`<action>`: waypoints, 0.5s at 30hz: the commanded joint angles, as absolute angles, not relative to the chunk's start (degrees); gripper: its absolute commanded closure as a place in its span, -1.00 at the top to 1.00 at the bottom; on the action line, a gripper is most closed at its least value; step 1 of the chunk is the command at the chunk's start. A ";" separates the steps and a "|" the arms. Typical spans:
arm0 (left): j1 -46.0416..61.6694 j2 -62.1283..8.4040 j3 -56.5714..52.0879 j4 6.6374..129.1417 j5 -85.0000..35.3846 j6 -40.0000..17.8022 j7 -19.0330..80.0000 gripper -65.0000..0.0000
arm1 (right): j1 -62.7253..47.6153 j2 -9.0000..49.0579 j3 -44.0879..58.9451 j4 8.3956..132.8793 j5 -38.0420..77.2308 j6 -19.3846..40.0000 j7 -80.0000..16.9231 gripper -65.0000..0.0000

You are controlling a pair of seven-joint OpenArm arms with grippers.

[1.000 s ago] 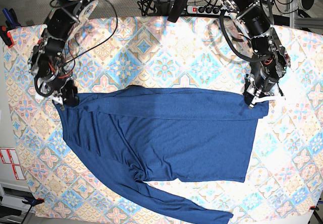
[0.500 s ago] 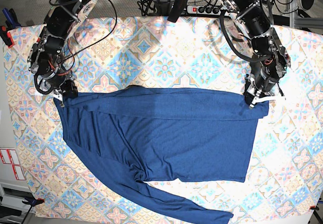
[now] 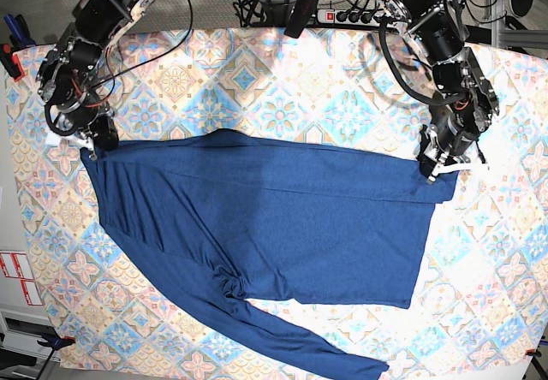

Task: Fold the T-shirt properly
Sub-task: 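Pull the hem corners apart with both grippers to stretch the shirt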

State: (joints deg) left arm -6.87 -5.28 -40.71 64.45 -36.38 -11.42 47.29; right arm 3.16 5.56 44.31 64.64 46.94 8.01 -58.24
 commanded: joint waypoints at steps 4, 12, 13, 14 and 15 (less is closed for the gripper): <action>-5.32 -5.58 -40.75 69.58 -37.23 -11.91 48.66 -1.00 | 1.89 6.46 44.62 68.00 48.22 8.75 -58.15 -0.98; -0.57 -4.44 -40.75 77.93 -37.23 -11.91 50.51 -1.00 | -1.10 6.37 44.62 70.37 49.10 8.75 -58.15 -0.98; 0.04 -4.44 -40.75 78.90 -37.23 -11.91 50.51 -1.00 | -1.63 6.37 44.62 70.37 50.51 8.75 -58.15 -0.98; 0.66 -4.44 -40.75 79.52 -37.23 -11.91 50.51 -1.00 | -2.33 6.37 44.62 70.37 51.82 8.75 -58.15 -0.98; 1.27 -4.44 -40.75 80.40 -37.23 -11.91 50.51 -1.00 | -3.21 6.37 44.62 70.37 53.05 8.75 -58.15 -0.98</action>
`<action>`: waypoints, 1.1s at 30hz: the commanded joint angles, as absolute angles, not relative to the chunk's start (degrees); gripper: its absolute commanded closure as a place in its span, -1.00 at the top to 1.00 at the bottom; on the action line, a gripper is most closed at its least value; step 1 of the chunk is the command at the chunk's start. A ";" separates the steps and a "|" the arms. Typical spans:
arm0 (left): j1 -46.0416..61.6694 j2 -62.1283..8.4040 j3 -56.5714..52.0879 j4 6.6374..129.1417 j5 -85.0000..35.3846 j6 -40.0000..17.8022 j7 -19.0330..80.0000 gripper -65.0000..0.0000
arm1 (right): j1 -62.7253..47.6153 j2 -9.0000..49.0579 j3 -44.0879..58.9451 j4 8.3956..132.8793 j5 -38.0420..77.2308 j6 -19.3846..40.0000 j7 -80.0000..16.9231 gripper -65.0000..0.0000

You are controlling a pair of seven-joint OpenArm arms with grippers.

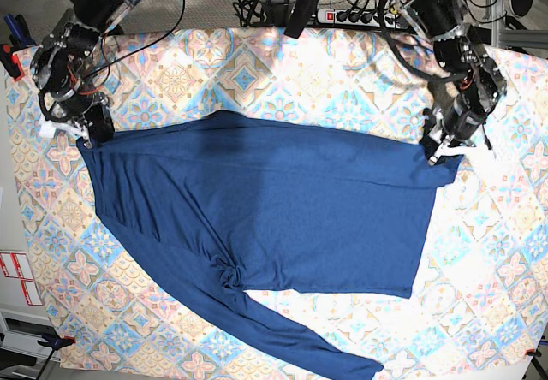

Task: Fold the T-shirt properly
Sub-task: 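Pull the hem corners apart with both grippers to stretch the shirt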

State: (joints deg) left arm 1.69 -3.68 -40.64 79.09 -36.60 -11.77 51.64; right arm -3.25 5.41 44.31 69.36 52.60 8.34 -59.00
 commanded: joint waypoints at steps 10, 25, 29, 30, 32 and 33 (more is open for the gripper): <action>8.75 -4.70 -40.75 82.51 -43.38 -11.91 52.44 -1.00 | -9.71 6.37 44.53 70.37 59.38 8.75 -58.15 -0.98; 18.95 -4.62 -40.75 90.59 -43.65 -12.00 52.44 -1.00 | -15.08 6.46 46.64 70.37 59.65 8.84 -58.24 -0.98; 19.56 -4.53 -40.75 91.82 -43.65 -12.00 52.44 -1.00 | -15.08 6.46 47.16 70.46 59.65 8.84 -60.44 -0.98; 19.56 -4.53 -40.75 91.82 -43.65 -12.00 52.44 -1.00 | -15.08 6.46 47.16 70.46 59.65 8.84 -61.05 -0.98; 20.26 -4.62 -40.75 91.82 -43.65 -12.00 52.44 -1.00 | -15.16 6.46 47.16 70.46 59.65 8.84 -61.49 -0.98; 20.53 -4.62 -40.75 91.82 -43.65 -12.00 52.44 -1.00 | -15.16 6.46 47.16 70.46 59.56 8.84 -61.49 -0.98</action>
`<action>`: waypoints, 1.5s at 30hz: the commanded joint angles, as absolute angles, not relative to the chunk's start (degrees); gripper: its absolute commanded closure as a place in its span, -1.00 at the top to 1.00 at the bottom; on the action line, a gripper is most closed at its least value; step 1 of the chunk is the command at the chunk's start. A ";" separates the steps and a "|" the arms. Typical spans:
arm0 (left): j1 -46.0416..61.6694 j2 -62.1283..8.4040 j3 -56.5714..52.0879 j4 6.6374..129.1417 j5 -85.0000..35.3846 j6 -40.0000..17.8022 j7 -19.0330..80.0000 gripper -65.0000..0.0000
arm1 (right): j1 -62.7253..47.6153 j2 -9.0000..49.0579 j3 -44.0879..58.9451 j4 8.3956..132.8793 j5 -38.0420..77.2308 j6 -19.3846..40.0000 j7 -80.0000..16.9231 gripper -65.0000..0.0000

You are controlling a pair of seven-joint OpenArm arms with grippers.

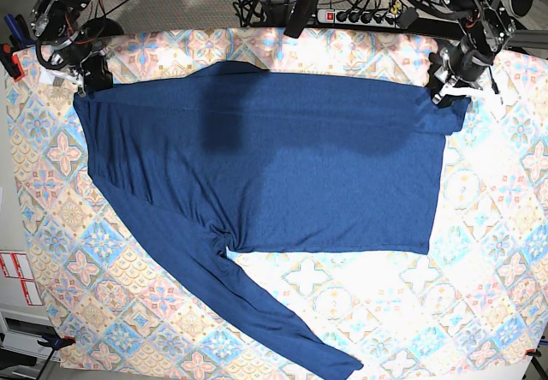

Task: Fold the T-shirt properly
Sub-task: 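Pull the hem corners apart with both grippers to stretch the shirt, then release the hem and raise both grippers away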

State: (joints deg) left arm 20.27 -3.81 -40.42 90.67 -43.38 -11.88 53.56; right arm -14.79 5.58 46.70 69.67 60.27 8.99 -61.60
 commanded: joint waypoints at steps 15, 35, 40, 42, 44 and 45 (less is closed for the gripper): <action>18.15 -4.44 -40.66 91.47 -43.30 -11.91 52.53 -1.00 | -15.25 6.46 49.63 70.46 59.21 8.84 -61.49 -0.91; 20.26 -4.62 -41.27 91.74 -43.74 -11.74 59.74 0.10 | -16.40 6.46 51.91 70.46 59.21 8.75 -62.73 -0.61; 21.93 -4.44 -44.26 91.74 -43.74 -11.74 60.09 0.13 | -16.48 6.46 54.46 70.37 59.21 8.75 -62.99 -0.61; 22.02 -4.44 -44.79 91.74 -43.74 -11.82 59.82 0.13 | -16.48 6.46 55.25 70.37 59.21 8.75 -63.08 -0.61; 22.02 -4.44 -45.23 91.74 -43.74 -11.82 59.82 0.12 | -16.48 6.46 55.25 70.37 59.21 8.75 -62.99 -0.61; 21.85 -4.44 -45.58 91.82 -43.82 -11.82 59.82 0.12 | -16.48 6.46 55.34 70.37 59.21 8.75 -62.99 -0.61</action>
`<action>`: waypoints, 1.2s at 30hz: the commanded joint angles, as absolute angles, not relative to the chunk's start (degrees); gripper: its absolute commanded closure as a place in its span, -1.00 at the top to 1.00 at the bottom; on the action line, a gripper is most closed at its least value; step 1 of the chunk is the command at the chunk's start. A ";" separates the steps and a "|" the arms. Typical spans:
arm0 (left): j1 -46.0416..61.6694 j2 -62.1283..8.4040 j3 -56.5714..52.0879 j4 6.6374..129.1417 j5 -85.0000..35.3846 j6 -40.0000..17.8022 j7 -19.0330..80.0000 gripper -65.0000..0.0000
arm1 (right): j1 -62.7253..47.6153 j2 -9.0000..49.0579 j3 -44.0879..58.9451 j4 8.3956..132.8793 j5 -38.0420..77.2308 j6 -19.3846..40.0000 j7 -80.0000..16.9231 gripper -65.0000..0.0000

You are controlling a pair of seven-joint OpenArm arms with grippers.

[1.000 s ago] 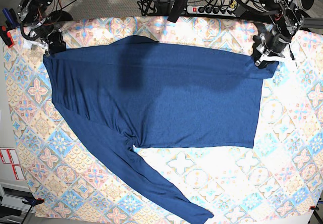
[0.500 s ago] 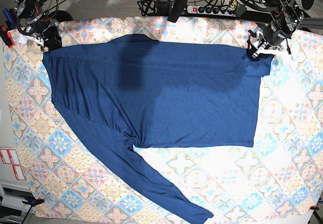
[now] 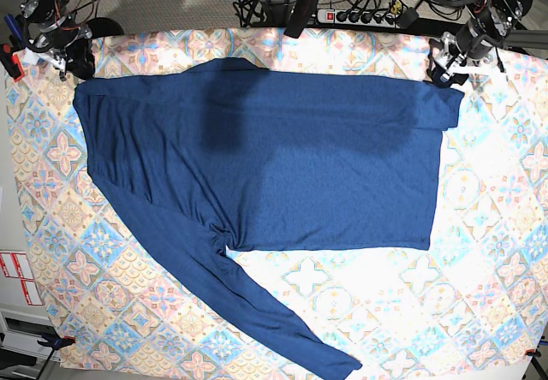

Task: Fold the T-shirt properly
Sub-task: 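Release the hem and raise both grippers away, then move both grippers along the shirt's side edges toward the sleeve seams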

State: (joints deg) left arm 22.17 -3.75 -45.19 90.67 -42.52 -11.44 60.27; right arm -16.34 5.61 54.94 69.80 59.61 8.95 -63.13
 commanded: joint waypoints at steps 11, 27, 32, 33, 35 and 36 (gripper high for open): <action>20.18 -8.13 -48.31 93.76 -53.58 -11.82 59.65 0.11 | -16.40 6.46 54.99 78.64 59.30 8.75 -63.16 -0.61; 1.63 -11.56 -46.29 98.07 -41.71 -11.74 59.65 0.13 | -8.13 9.98 41.19 86.46 59.21 8.75 -62.90 -0.59; -6.64 -11.56 -43.91 89.54 -36.88 -11.82 59.56 0.12 | -3.56 11.56 34.51 86.29 55.87 8.75 -62.81 -0.59; -8.57 -11.56 -43.91 87.43 -35.91 -11.82 59.56 0.12 | -2.68 11.56 33.54 86.29 53.49 8.75 -62.90 -0.59; -11.82 -11.56 -43.82 82.95 -34.24 -11.82 59.12 0.12 | -1.27 11.65 31.16 86.29 49.45 8.75 -62.73 -0.59; -13.05 -11.56 -43.82 81.36 -33.45 -11.82 57.89 0.12 | -0.75 11.65 30.02 86.29 47.69 8.75 -62.73 -0.59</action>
State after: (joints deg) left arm -11.53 -10.72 -43.99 80.55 -32.53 -11.40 59.16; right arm -1.76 10.70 30.02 85.43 47.00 8.45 -63.26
